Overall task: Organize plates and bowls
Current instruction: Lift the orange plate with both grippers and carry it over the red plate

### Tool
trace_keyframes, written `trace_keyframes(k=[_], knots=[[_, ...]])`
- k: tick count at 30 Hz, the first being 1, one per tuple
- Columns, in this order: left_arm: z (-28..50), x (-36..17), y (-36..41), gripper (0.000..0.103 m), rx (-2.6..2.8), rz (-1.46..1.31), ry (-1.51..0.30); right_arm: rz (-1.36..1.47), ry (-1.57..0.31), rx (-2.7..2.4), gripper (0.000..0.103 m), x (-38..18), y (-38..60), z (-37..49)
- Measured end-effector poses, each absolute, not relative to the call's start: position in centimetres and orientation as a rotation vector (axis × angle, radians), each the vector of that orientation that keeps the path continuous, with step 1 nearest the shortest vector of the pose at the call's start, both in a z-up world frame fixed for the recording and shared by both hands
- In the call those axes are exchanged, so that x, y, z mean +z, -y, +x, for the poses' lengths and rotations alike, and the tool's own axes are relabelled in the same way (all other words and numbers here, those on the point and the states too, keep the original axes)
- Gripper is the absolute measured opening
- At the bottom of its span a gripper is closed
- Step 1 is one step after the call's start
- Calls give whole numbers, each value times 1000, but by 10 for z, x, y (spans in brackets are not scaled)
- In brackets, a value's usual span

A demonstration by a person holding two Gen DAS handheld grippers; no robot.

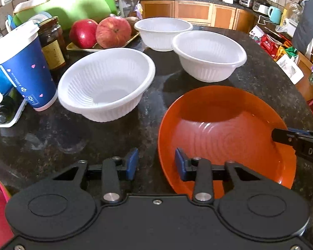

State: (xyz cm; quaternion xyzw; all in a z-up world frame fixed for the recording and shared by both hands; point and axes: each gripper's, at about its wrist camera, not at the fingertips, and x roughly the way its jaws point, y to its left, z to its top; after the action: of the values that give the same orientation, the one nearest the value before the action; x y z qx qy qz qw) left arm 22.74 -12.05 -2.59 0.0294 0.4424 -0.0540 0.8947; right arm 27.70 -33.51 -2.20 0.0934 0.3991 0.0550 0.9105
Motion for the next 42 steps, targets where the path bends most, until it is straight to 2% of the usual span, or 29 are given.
trace_keyframes(k=[1, 3, 9, 27, 42], knots=[[227, -26, 121, 26, -127, 58, -919, 190, -821, 111, 15, -22, 334, 277], [225, -25, 124, 21, -133, 67, -922, 172, -814, 101, 13, -22, 330, 276], [212, -25, 122, 20, -122, 82, -923, 145, -812, 90, 10, -20, 323, 261], [144, -14, 77, 20, -101, 47, -899, 83, -773, 126, 10, -3, 271, 187], [105, 16, -26, 20, -65, 34, -841, 90, -714, 184, 10, 28, 172, 149]])
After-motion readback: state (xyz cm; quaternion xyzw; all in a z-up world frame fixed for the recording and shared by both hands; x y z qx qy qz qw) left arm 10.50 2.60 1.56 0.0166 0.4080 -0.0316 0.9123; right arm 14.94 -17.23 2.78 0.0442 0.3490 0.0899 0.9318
